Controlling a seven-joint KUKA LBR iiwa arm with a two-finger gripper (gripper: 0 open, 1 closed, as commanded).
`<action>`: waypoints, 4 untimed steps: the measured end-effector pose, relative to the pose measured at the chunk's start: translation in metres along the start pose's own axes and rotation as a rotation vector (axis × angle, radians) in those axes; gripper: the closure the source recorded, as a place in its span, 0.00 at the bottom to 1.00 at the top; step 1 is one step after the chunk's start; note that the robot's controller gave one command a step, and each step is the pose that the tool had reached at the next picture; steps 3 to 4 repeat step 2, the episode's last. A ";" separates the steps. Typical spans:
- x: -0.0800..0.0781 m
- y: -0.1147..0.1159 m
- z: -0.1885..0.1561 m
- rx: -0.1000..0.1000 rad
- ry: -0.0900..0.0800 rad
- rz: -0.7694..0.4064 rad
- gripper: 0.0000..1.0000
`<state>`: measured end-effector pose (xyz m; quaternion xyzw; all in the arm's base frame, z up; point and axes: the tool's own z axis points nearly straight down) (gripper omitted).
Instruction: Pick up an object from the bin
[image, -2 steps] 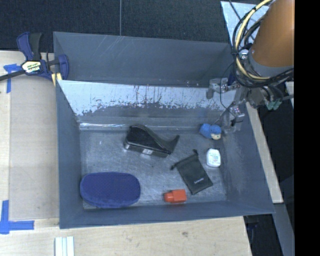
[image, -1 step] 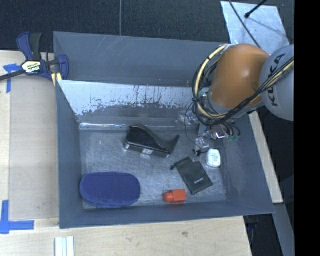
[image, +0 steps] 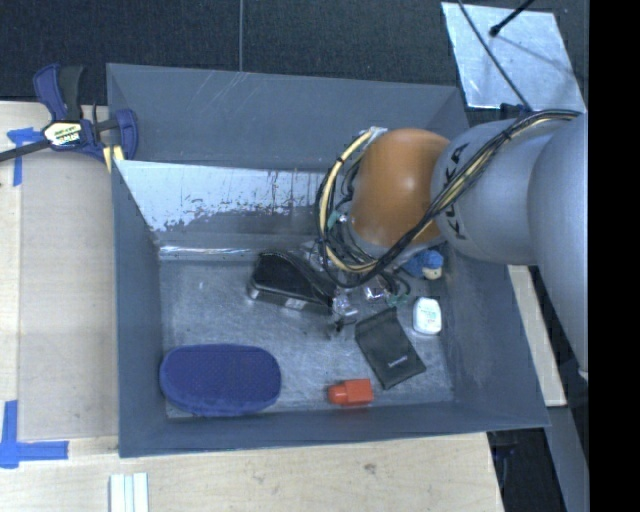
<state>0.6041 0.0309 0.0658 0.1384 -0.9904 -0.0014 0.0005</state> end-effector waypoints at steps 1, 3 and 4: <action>-0.002 -0.005 -0.006 0.005 -0.009 0.005 1.00; 0.013 -0.008 -0.170 0.006 -0.004 -0.064 1.00; 0.013 -0.008 -0.170 0.006 -0.004 -0.064 1.00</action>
Offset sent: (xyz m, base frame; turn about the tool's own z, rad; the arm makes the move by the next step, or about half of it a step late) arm 0.0000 0.0000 0.0000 0.0000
